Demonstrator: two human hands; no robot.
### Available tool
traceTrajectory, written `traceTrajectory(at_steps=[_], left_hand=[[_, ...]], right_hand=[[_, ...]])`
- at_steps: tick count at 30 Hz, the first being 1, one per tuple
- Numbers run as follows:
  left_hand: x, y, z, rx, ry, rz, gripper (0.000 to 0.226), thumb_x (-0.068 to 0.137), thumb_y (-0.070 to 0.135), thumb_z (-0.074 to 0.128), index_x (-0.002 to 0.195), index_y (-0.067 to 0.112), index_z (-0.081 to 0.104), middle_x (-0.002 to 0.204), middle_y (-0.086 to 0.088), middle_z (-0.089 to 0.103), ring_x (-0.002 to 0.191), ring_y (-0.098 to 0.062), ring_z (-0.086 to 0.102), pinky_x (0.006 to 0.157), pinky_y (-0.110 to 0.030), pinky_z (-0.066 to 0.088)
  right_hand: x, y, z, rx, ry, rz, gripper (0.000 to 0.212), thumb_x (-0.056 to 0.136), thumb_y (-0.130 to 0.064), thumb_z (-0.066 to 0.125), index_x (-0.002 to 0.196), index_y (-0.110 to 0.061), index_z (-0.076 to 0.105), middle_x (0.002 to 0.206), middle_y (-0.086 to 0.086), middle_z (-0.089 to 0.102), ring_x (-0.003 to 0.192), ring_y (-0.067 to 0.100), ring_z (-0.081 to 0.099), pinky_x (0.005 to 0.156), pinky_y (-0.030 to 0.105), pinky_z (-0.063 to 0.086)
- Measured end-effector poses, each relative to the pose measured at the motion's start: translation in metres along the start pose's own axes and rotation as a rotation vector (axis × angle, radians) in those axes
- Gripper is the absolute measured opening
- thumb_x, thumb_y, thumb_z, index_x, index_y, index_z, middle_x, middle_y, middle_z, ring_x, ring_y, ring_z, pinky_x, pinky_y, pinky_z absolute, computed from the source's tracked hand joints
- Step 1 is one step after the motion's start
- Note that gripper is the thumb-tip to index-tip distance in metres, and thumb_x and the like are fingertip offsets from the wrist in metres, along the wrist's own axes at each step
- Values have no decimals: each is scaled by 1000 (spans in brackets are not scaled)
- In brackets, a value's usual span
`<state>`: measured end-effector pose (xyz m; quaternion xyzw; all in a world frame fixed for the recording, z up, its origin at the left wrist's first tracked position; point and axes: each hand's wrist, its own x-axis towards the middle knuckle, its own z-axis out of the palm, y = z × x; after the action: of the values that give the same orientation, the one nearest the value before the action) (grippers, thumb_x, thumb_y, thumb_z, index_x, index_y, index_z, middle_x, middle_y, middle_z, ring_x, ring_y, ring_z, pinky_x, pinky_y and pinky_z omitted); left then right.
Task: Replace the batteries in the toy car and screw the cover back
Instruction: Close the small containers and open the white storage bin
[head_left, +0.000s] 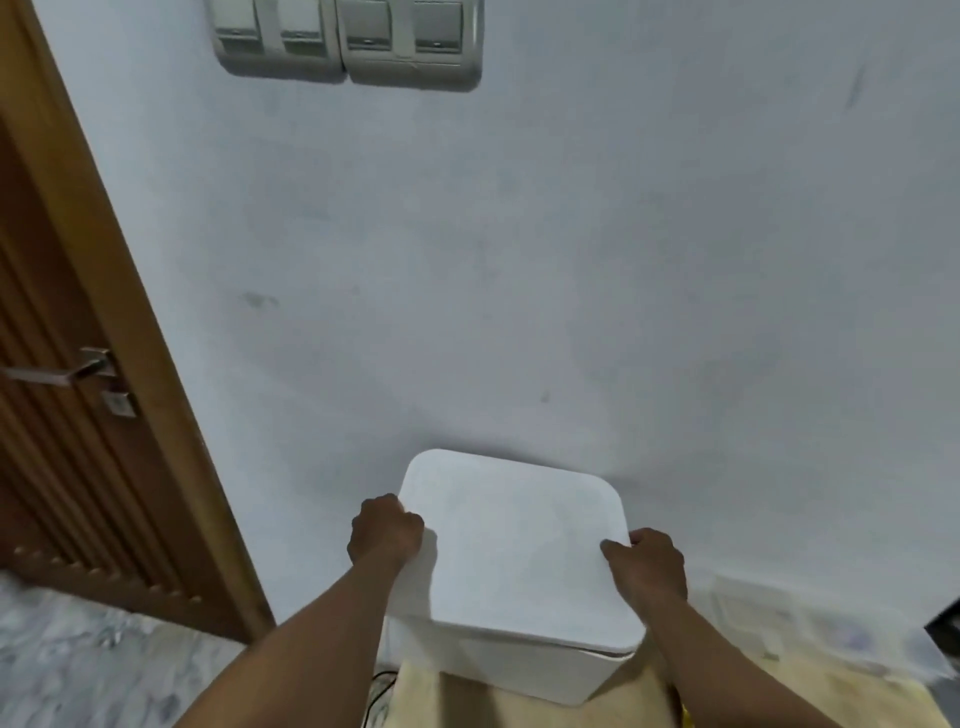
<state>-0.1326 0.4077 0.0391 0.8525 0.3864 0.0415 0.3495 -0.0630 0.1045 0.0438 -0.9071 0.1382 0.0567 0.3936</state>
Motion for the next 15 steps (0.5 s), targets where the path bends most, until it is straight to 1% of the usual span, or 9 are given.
traceTrajectory(at_steps=[4, 7, 9, 11, 13, 15], left_hand=[[16, -13, 9, 74, -69, 9, 25, 78, 21, 50, 98, 13, 63, 110, -8, 61, 102, -30, 60, 86, -40, 54], [22, -15, 13, 95, -90, 31, 24, 81, 19, 51, 100, 11, 63, 110, -9, 61, 103, -31, 60, 83, -37, 53], [24, -15, 16, 89, -112, 66, 17, 82, 17, 51, 92, 9, 62, 106, -11, 63, 100, -31, 62, 78, -34, 51], [25, -14, 17, 78, -125, 91, 7, 83, 16, 51, 79, 12, 55, 101, -11, 62, 95, -31, 61, 69, -30, 45], [26, -15, 18, 49, -114, 92, 14, 83, 15, 50, 70, 16, 47, 96, -10, 60, 85, -29, 58, 63, -27, 38], [26, -15, 18, -8, -105, 78, 15, 83, 12, 50, 68, 14, 47, 90, -9, 59, 74, -25, 54, 57, -27, 34]], right_hand=[[1, 0, 14, -43, -9, 46, 42, 74, -37, 70, 107, -12, 68, 105, 6, 70, 97, 29, 67, 82, 36, 56], [2, 0, 16, -65, 30, 44, 40, 77, -36, 68, 107, -10, 68, 107, 7, 69, 100, 30, 65, 81, 33, 53], [2, 1, 16, -82, 70, 42, 35, 82, -33, 63, 109, -10, 68, 111, 7, 67, 103, 30, 64, 81, 31, 50], [4, 3, 15, -78, 89, 59, 28, 86, -26, 59, 107, -11, 68, 108, 7, 67, 99, 30, 63, 80, 32, 49], [6, 4, 15, -69, 100, 69, 22, 87, -22, 58, 104, -12, 68, 106, 7, 68, 92, 30, 61, 78, 32, 48], [7, 3, 14, -68, 115, 72, 19, 85, -19, 57, 98, -14, 70, 101, 7, 69, 86, 30, 60, 78, 33, 50]])
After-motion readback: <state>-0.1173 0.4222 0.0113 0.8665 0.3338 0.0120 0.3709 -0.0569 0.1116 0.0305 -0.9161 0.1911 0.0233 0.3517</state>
